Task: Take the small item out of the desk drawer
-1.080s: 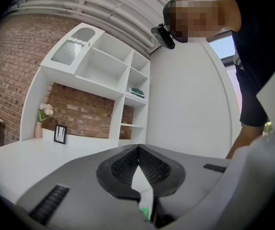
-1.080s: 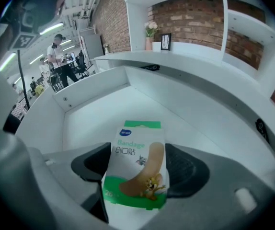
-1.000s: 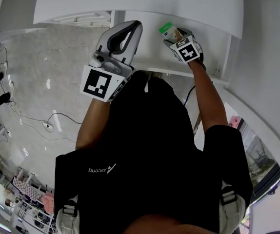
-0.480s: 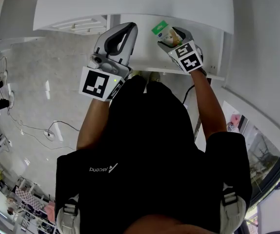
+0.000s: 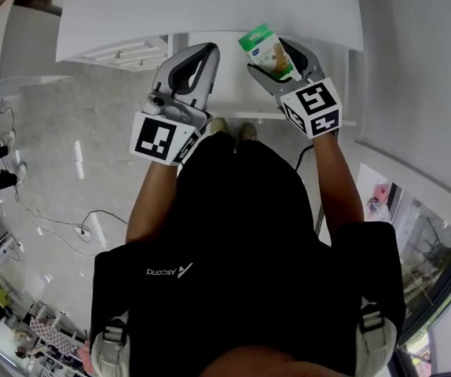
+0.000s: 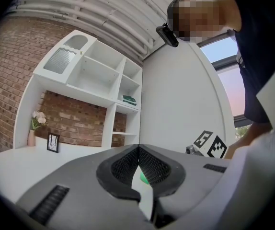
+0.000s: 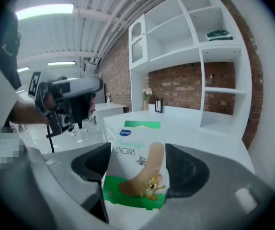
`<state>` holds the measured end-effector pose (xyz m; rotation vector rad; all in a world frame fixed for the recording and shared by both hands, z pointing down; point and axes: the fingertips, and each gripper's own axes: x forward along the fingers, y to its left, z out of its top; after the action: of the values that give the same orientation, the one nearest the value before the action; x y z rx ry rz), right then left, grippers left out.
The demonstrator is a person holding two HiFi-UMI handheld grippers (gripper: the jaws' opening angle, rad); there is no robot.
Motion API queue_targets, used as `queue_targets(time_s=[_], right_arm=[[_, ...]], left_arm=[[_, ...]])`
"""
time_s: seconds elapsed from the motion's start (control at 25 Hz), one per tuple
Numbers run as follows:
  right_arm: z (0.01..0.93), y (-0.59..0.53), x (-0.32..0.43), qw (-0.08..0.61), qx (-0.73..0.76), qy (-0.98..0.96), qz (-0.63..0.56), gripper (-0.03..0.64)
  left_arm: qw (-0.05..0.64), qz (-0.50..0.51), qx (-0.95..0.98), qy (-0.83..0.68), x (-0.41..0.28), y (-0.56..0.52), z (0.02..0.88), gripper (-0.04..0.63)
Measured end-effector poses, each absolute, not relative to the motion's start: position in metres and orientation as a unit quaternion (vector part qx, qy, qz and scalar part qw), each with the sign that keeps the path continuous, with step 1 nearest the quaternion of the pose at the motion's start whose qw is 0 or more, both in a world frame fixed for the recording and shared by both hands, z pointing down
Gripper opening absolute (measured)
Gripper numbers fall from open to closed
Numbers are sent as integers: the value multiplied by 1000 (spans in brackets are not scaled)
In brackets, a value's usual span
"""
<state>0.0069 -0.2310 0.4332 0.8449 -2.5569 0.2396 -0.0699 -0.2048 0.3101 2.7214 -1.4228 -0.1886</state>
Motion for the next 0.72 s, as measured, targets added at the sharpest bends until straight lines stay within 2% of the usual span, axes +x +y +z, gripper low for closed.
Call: queue_targets(time_s=[0.28,0.72], right_arm=[[370,-204,36,117,323,-938,55,353],[294,-178,25,8,324,-946,11,353]], left_arm=[[14,-75,890,-450,-35,-180,300,-2],[0,-79,897,-434,-37,-169,279,-2]])
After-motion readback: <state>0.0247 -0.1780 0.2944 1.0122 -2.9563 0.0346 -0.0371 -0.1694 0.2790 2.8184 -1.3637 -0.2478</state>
